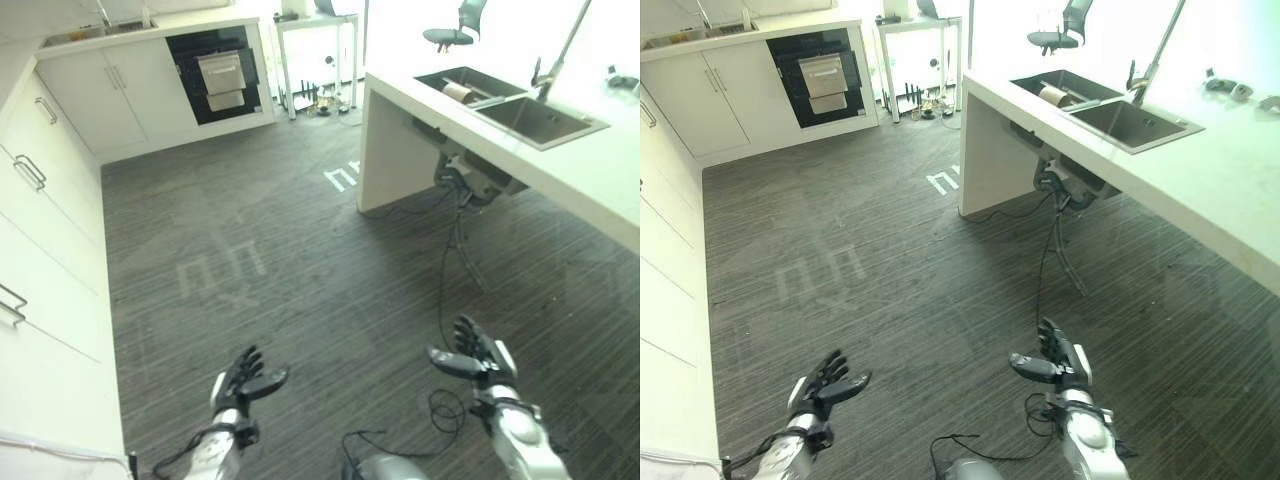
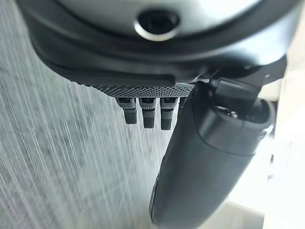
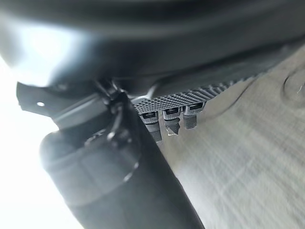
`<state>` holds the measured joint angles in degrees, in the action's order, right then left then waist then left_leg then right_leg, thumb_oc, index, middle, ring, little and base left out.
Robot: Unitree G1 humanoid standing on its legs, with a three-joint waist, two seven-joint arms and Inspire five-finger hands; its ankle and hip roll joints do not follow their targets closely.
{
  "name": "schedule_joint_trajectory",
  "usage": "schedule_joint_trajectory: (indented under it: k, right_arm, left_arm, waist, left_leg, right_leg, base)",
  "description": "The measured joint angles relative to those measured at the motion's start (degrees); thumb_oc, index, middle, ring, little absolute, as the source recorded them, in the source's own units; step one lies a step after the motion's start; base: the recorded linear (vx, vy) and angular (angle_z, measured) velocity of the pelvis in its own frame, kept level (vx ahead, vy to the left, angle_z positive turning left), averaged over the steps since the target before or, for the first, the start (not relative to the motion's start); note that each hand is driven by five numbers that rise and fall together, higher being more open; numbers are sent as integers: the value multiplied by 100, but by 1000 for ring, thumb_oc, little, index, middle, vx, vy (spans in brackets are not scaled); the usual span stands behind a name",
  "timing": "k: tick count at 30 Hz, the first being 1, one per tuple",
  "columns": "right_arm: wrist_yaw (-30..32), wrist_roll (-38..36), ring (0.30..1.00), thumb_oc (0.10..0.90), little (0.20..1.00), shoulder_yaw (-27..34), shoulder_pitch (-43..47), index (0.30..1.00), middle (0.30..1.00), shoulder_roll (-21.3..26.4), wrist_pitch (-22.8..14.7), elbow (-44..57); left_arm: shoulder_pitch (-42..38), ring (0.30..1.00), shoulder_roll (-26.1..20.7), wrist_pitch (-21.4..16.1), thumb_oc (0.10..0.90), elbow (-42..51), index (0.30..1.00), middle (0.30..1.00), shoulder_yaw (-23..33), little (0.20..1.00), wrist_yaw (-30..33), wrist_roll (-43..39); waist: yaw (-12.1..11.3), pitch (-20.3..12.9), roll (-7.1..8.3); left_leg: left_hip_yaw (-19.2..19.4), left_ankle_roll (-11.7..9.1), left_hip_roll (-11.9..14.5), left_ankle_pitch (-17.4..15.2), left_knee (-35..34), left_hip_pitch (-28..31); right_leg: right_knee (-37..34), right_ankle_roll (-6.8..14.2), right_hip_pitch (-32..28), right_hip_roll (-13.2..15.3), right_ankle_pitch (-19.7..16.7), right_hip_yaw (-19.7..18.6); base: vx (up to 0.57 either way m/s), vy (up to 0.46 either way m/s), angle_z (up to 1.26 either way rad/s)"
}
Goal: Place the dishes in the dishwasher.
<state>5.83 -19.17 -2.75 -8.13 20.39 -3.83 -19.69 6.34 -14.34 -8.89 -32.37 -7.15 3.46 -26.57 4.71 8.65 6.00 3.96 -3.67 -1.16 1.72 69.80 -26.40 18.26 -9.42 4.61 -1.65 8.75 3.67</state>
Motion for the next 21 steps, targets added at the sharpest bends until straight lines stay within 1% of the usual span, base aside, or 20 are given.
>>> schedule_joint_trajectory:
  k: [1,2,3,4,5,6,7,8,10,11,12,13,14,15,16,17,18,19,20,21]
  right_arm:
    - [-30,-1,900,800,900,-1,-51,900,900,-14,4,-45]
    - [-50,-4,900,800,900,-8,-207,900,900,22,12,96]
    - [-45,0,900,800,900,121,-312,900,900,306,-52,465]
    - [-16,-1,900,800,900,212,-319,900,900,367,-39,489]
    - [-77,1,900,800,900,247,-272,900,900,532,-15,597]
    - [-212,2,900,800,900,230,-302,900,900,538,19,601]
    - [-305,4,900,800,900,231,-353,900,900,545,21,786]
    - [-328,0,900,800,900,236,-424,900,900,466,33,974]
    - [-416,0,900,800,900,235,-655,900,900,364,46,1299]
    - [-433,3,900,800,900,237,-723,900,900,270,43,1382]
    - [-427,4,900,800,900,229,-716,900,900,209,53,1460]
    - [-416,4,900,800,900,228,-700,900,900,147,53,1557]
    - [-399,4,900,800,900,201,-693,900,900,80,52,1677]
    - [-386,5,900,800,900,133,-634,900,900,30,48,1715]
    - [-388,5,900,800,900,76,-571,900,900,-12,48,1708]
    - [-392,7,900,800,900,48,-507,900,900,-56,45,1710]
    - [-387,64,900,800,900,32,-441,900,900,-91,38,1743]
    - [-386,112,900,800,900,0,-351,900,900,-112,35,1771]
    - [-378,125,900,800,900,-70,-299,900,900,-87,42,1754]
    - [-382,243,900,800,900,-257,-199,900,900,23,29,1761]
  left_arm:
    - [79,900,-8,11,800,-17,900,900,5,900,3,-2]
    - [294,900,-41,38,800,122,900,900,4,900,-45,-2]
    - [536,900,-42,21,800,595,900,900,2,900,-157,-2]
    - [512,900,-44,21,800,653,900,900,-32,900,-173,-5]
    - [518,900,-44,23,800,732,900,900,-35,900,-165,-6]
    - [627,900,0,17,800,677,900,900,28,900,-159,-9]
    - [719,900,4,18,800,612,900,900,51,900,-157,-10]
    - [682,900,-45,40,800,585,900,900,78,900,-149,-11]
    - [523,900,-136,48,800,613,900,900,86,900,-153,-13]
    - [399,900,-201,52,800,611,900,900,74,900,-153,-13]
    - [226,900,-247,54,800,611,900,900,72,900,-158,-12]
    - [114,900,-284,53,800,613,900,900,87,900,-154,-12]
    - [-20,900,-293,46,800,613,900,900,112,900,-140,-13]
    - [-83,900,-294,30,800,616,900,900,138,900,-126,-12]
    - [-96,900,-278,30,800,615,900,900,131,900,-118,-11]
    - [-58,900,-284,28,800,627,900,900,126,900,-128,-8]
    - [-47,900,-290,27,800,640,900,900,134,900,-116,-8]
    - [-40,900,-320,54,800,642,900,900,124,900,-83,-7]
    - [-41,900,-357,128,800,648,900,900,49,900,-24,-4]
    - [-10,900,-353,163,800,719,900,900,16,900,86,-6]
  waist:
    - [4,80,90]
    - [-49,57,73]
    - [33,103,-366]
    - [25,127,-557]
    - [-39,217,-796]
    - [-178,214,-774]
    - [-237,186,-818]
    - [-150,141,-808]
    - [-149,66,-522]
    - [-115,-6,-380]
    - [-74,-8,-351]
    - [-92,-15,-341]
    - [-93,-36,-336]
    - [-108,-48,-339]
    - [-95,-95,-416]
    - [-122,-127,-460]
    - [-145,-115,-514]
    - [-159,-96,-547]
    - [-159,-97,-624]
    - [-181,-12,-805]
  left_leg:
    - [25,5,152,11,-672,-138]
    - [237,178,406,-125,-2161,-10]
    - [447,174,751,-51,-5195,340]
    - [317,150,740,-95,-5976,303]
    - [-53,192,693,-132,-6124,129]
    - [-186,166,579,-84,-5834,275]
    - [157,453,593,-282,-5587,722]
    - [184,692,475,73,-5678,886]
    - [208,923,156,381,-5750,1194]
    - [209,1050,-34,259,-5837,1323]
    - [181,1175,-132,138,-5865,1409]
    - [180,1158,-201,73,-5895,1503]
    - [164,1166,-295,-70,-5906,1606]
    - [164,1212,-350,-194,-5876,1702]
    - [143,1258,-362,-349,-5762,1780]
    - [158,1286,-366,-414,-5676,1831]
    - [168,1488,-392,-559,-5493,1831]
    - [188,1520,-408,-753,-5232,1766]
    - [196,1507,-408,-792,-5244,1834]
    - [199,1071,-351,-665,-5806,2115]
  right_leg:
    - [-210,84,-367,39,27,-9]
    - [-462,298,-661,-15,142,-164]
    - [-695,269,-974,-285,183,-162]
    - [-736,466,-1133,-381,329,-251]
    - [-806,459,-1341,-424,386,-321]
    - [-852,702,-1654,-240,531,-643]
    - [-758,930,-1887,-115,666,-773]
    - [-562,1083,-1943,-12,759,-749]
    - [203,1187,-1790,309,789,-633]
    - [398,1218,-1696,491,933,-531]
    - [357,1242,-1631,540,931,-448]
    - [394,1299,-1501,560,856,-401]
    - [454,1352,-1379,567,716,-389]
    - [528,1411,-1293,570,443,-384]
    - [765,1532,-1285,581,248,-291]
    - [1273,1623,-1120,619,92,-294]
    - [2112,1668,-767,588,-262,-298]
    - [3154,1679,-348,630,-539,-252]
    - [3652,1571,60,642,-463,-77]
    - [3107,1236,596,521,-101,609]
  base:
    - [439,154,-57]
    - [576,397,-68]
    - [471,356,-47]
    - [624,493,-47]
    - [501,406,-57]
    - [648,536,-119]
    - [457,395,-95]
    - [318,254,-67]
    - [283,200,-18]
    - [309,221,10]
    - [277,208,25]
    - [270,225,29]
    - [239,227,19]
    - [174,216,20]
    - [123,239,4]
    - [94,209,0]
    - [122,202,-8]
    - [155,82,2]
    - [285,-4,-10]
    - [306,-100,-4]
